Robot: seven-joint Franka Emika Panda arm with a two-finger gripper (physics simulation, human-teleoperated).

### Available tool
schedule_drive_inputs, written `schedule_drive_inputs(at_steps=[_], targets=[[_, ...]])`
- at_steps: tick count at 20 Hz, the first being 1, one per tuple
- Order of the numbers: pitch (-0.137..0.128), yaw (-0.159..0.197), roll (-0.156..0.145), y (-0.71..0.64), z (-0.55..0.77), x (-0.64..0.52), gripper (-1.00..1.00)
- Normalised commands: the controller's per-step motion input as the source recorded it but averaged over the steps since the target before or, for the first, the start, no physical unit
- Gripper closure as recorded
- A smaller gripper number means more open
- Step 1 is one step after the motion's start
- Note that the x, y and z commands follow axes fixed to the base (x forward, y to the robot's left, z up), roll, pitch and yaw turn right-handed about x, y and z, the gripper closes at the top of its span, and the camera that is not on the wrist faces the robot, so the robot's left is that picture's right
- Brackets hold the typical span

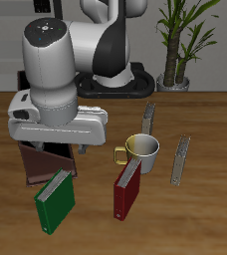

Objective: Place the green book into the right desk caddy's front compartment and place the left yellow book into the right desk caddy's right compartment and place the red book into the right desk caddy's right compartment

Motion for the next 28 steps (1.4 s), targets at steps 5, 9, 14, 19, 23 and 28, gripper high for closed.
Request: schedule_drive_inputs(at_steps=[5, 9, 14, 19, 23, 28], targets=[[-0.024, -0.037, 0.057, -0.17, -0.17, 0.11, -1.0], [-0.026, -0.027, -0.028, -0.28, -0.27, 0.16, -1.0], [-0.04, -0.039, -0.044, -0.12, -0.22, 0.06, -1.0], [-0.011, -0.047, 0.007, 0.04, -0.22, 0.01, -1.0], [-0.014, -0.072, 0.023, 0.07, -0.31, 0.0, -1.0], [0.014, -0.033, -0.017, -0.09, -0.27, 0.04, -1.0]])
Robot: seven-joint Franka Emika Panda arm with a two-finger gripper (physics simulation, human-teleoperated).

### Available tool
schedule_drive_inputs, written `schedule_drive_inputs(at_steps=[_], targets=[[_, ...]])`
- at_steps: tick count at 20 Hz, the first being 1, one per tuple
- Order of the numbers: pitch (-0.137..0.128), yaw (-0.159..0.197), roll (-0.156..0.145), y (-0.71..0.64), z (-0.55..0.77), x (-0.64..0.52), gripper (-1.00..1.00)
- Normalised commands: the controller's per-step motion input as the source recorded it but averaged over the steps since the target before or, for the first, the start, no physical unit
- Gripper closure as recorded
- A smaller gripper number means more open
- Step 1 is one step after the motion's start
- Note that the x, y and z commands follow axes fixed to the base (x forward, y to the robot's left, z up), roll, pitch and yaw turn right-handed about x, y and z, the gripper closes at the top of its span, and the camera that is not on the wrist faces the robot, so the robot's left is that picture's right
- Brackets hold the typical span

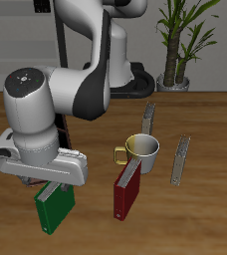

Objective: Place the green book into the right desk caddy's front compartment and place the left yellow book into the right desk caddy's right compartment and place the red book into the right desk caddy's right compartment

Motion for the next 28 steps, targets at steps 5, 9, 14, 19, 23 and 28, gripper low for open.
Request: schedule_drive_inputs(at_steps=[5, 9, 14, 19, 23, 28], targets=[[0.024, -0.043, -0.032, -0.17, -0.26, 0.07, -1.0], [0.042, -0.003, 0.018, 0.03, -0.33, -0.04, 1.0], [0.022, -0.029, 0.026, 0.11, -0.26, -0.1, 1.0], [0.0, 0.002, -0.012, -0.03, 0.06, -0.06, 1.0], [-0.054, -0.001, -0.02, -0.08, 0.47, -0.13, 1.0], [-0.063, 0.036, -0.014, 0.0, 0.58, -0.25, 1.0]])
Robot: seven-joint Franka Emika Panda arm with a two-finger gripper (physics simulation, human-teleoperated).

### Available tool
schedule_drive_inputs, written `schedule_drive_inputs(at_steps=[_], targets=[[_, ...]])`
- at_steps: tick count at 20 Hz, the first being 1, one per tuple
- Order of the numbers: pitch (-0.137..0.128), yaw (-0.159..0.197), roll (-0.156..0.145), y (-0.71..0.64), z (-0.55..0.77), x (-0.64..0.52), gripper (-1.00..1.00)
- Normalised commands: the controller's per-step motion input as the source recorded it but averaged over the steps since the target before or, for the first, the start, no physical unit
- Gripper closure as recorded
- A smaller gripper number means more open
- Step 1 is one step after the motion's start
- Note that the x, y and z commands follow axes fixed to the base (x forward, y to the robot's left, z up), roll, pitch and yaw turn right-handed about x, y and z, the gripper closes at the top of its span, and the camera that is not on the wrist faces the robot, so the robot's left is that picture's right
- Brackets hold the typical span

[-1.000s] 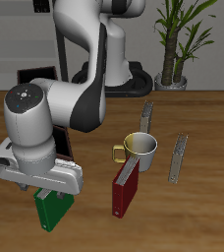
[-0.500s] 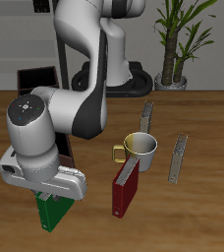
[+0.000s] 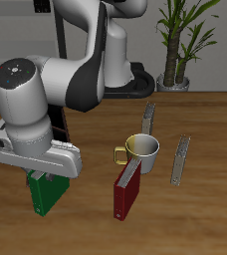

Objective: Place the green book into the right desk caddy's front compartment and place the left yellow book into the right desk caddy's right compartment and place the red book into the right desk caddy's right compartment

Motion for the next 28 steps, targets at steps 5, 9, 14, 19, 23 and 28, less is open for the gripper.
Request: schedule_drive_inputs(at_steps=[5, 9, 14, 19, 23, 28], targets=[[-0.058, 0.066, 0.0, 0.04, 0.74, -0.47, 1.0], [-0.052, 0.05, -0.001, 0.05, 0.69, -0.62, 1.0], [-0.054, 0.099, 0.019, -0.01, 0.5, -0.63, 1.0], [-0.024, 0.073, 0.005, -0.11, 0.34, -0.5, 1.0], [-0.015, 0.109, 0.008, -0.16, 0.23, -0.47, 1.0], [-0.006, 0.057, -0.011, -0.15, 0.11, -0.4, 1.0]])
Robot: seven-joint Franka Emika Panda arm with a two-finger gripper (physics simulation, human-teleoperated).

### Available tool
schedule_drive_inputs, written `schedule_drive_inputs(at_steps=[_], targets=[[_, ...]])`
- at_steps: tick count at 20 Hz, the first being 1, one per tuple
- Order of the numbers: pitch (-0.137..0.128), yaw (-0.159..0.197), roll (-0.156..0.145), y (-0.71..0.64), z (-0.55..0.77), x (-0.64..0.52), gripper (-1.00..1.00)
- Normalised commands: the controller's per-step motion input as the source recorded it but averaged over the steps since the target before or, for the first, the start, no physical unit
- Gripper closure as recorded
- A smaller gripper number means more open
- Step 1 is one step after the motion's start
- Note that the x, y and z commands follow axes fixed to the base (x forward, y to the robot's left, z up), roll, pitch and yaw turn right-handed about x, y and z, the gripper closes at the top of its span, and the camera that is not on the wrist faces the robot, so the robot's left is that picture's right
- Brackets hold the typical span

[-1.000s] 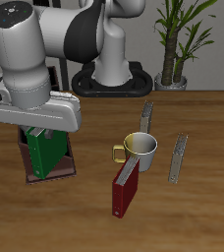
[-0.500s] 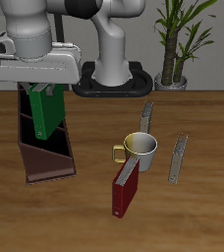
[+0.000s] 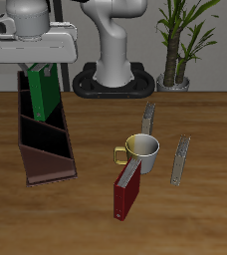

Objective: Place the green book into the right desk caddy's front compartment and place the left yellow book into the right desk caddy's right compartment and place the red book into the right desk caddy's right compartment

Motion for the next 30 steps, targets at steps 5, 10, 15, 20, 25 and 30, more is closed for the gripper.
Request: schedule_drive_inputs(at_steps=[5, 10, 15, 20, 25, 30], targets=[[-0.017, 0.07, -0.014, -0.1, 0.03, -0.33, 1.0], [0.008, 0.062, 0.013, -0.04, -0.02, -0.37, 1.0], [0.023, 0.042, -0.009, -0.04, -0.05, -0.35, 1.0], [-0.002, 0.08, 0.028, 0.06, -0.11, -0.41, 1.0], [-0.019, 0.052, 0.0, 0.03, -0.04, -0.32, 1.0], [-0.061, 0.076, -0.079, -0.07, -0.01, -0.29, 1.0]])
